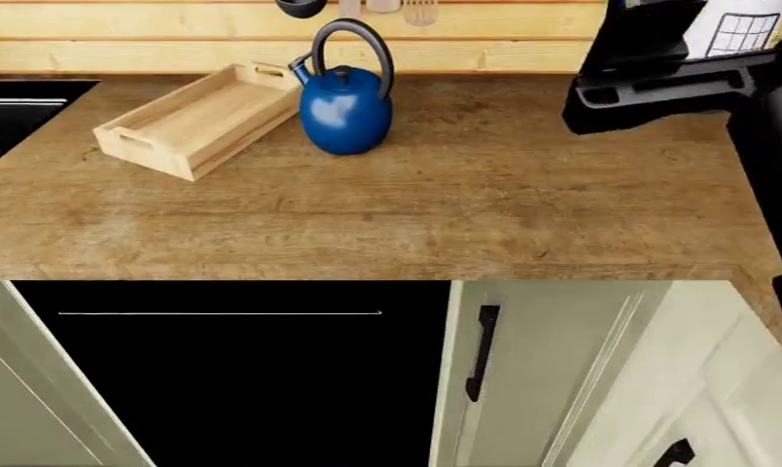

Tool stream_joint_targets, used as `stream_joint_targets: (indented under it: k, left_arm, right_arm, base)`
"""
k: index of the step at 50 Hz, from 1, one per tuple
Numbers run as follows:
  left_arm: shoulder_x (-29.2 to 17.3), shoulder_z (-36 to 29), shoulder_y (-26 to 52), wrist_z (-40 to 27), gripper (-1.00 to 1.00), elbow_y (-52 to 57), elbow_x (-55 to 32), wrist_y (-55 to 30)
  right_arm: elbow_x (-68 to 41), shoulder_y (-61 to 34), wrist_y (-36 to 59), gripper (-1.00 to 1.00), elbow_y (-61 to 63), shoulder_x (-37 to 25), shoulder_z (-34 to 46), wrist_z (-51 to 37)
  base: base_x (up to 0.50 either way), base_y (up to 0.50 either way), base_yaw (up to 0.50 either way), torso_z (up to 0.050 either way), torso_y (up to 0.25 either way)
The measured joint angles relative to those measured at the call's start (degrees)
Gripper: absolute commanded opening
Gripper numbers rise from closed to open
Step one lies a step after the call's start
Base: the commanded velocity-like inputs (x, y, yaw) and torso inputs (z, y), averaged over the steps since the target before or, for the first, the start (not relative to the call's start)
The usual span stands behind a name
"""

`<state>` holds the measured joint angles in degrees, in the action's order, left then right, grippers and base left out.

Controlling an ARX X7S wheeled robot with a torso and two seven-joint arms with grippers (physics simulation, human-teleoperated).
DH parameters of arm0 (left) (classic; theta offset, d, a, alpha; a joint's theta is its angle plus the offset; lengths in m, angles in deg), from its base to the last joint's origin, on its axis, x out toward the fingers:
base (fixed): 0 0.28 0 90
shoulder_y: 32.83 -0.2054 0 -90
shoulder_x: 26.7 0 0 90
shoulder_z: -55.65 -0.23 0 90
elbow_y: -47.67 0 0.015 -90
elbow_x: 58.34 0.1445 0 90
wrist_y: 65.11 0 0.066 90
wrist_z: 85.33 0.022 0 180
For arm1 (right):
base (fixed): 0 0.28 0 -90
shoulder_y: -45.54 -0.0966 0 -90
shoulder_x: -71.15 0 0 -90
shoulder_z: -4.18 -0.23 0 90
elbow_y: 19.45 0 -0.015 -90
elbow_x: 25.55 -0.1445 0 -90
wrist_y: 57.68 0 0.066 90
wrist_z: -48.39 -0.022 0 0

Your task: Pick the kettle from the counter and place it on the tray. Then pick the mug from the cabinet and place it on the tray. Then close the cabinet doors.

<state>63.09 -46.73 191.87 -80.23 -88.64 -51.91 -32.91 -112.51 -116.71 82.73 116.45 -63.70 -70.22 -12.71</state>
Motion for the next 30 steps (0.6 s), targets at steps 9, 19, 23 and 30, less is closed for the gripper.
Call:
stream_joint_targets:
  k: [9,19,23,30]
  left_arm:
    - [0.04,0.12,0.18,0.45,1.00,0.03,0.28,-0.03]
    - [0.15,0.76,0.26,-0.05,1.00,-0.28,-0.36,0.27]
    - [0.17,1.20,0.27,-0.43,1.00,-0.40,-0.65,0.33]
    - [0.21,2.14,0.30,-1.66,1.00,-1.09,-1.93,0.60]
  right_arm:
    - [-8.05,-10.34,2.49,1.00,-3.73,-1.89,1.43,-3.43]
    - [-11.24,-14.70,3.31,1.00,-5.37,-2.27,2.25,-4.94]
    - [-11.88,-15.45,3.35,1.00,-5.63,-2.32,2.41,-5.31]
    - [-12.17,-16.22,3.43,1.00,-6.10,-2.34,2.65,-5.57]
  base:
    - [0.00,-0.50,0.00,0.000,0.000]
    - [0.00,-0.50,0.00,0.000,0.000]
    - [0.00,-0.50,0.00,0.000,0.000]
    - [0.00,-0.50,0.00,0.000,0.000]
